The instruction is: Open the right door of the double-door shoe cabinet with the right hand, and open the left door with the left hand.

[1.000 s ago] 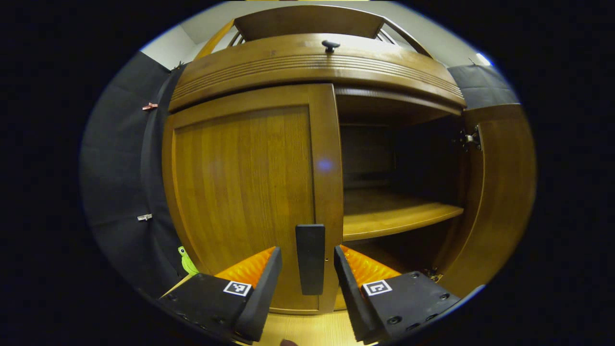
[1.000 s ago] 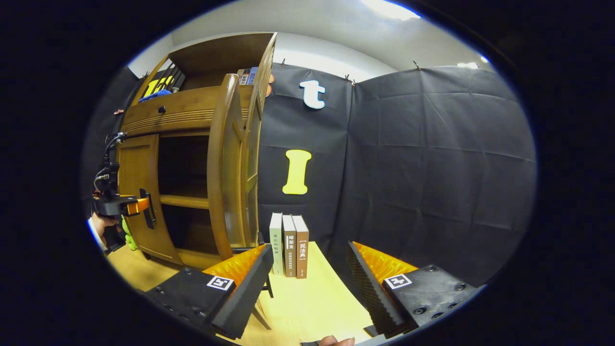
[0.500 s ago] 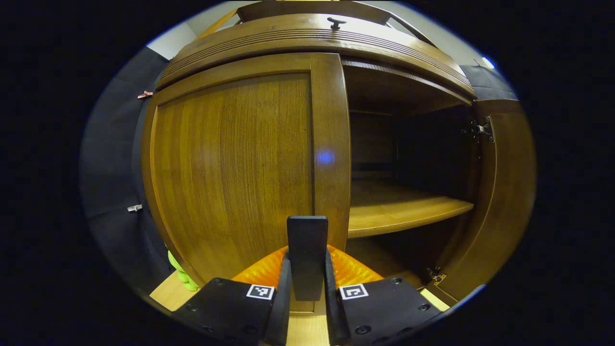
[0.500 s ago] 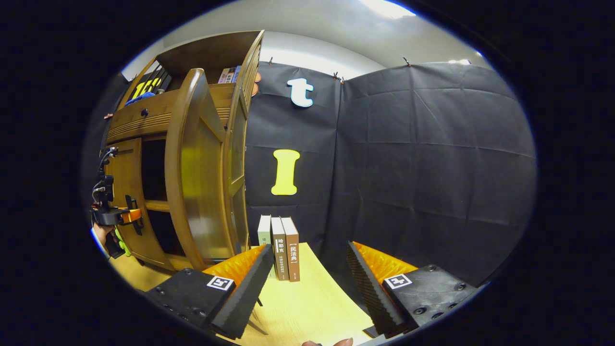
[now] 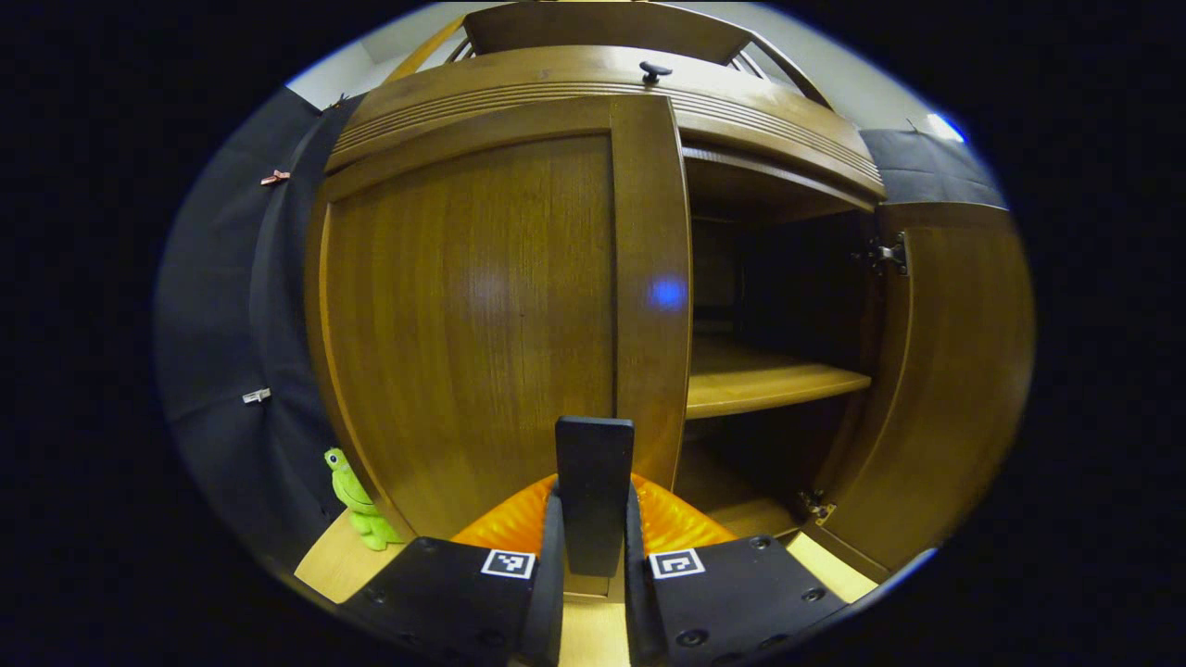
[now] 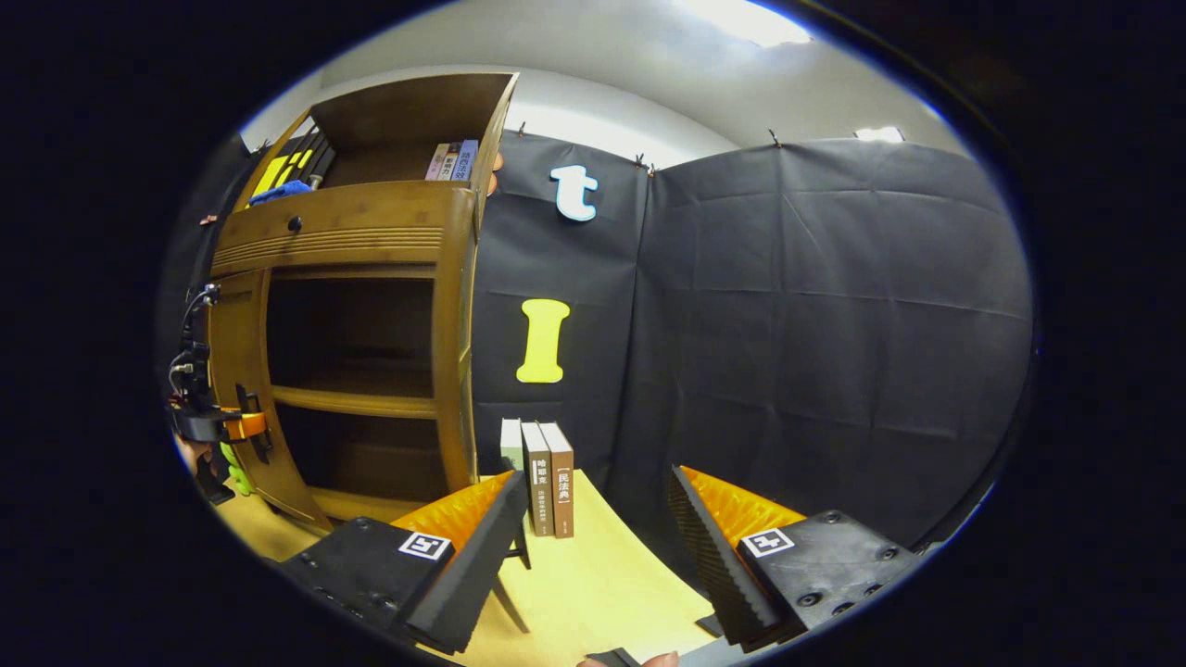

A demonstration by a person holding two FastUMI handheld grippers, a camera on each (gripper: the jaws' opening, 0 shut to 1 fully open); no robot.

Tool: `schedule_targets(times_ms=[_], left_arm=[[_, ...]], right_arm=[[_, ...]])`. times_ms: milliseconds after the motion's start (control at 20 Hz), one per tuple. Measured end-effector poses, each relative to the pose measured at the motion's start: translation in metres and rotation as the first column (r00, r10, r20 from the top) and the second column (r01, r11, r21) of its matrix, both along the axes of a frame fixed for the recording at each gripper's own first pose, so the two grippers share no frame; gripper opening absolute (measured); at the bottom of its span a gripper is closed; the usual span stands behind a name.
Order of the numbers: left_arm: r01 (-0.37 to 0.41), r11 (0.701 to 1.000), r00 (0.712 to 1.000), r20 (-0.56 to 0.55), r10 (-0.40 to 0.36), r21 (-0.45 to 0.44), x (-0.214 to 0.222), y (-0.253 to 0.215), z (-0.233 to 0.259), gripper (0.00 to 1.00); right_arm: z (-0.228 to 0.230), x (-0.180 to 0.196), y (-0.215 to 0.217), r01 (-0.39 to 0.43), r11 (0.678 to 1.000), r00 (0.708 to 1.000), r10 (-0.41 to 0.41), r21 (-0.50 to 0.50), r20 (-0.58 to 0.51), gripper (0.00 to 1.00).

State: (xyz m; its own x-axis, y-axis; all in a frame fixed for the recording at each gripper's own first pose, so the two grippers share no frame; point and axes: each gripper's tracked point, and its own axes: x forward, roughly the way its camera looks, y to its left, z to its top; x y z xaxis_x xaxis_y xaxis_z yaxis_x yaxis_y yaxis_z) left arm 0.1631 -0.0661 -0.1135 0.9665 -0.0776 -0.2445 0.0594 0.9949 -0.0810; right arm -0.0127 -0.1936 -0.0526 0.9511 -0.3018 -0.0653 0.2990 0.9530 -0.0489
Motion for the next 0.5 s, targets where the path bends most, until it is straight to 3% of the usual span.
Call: schedule_targets(times_ms=[350,500], left_arm=[[0.052,0.999,0.999,0.001,-0.052,-0.002,-0.067,0.033,0.001,0.3],[0.049,0.999,0.999,0.009,-0.049,0.002,-0.096,0.055,-0.002,0.3]], right_arm=[[0.004,-0.055,0.066,-0.032,0.999,0.999,0.032,0.003,0.007,0.98],[0.003,-0.06,0.094,-0.057,0.998,0.998,0.057,0.011,-0.004,0.96]])
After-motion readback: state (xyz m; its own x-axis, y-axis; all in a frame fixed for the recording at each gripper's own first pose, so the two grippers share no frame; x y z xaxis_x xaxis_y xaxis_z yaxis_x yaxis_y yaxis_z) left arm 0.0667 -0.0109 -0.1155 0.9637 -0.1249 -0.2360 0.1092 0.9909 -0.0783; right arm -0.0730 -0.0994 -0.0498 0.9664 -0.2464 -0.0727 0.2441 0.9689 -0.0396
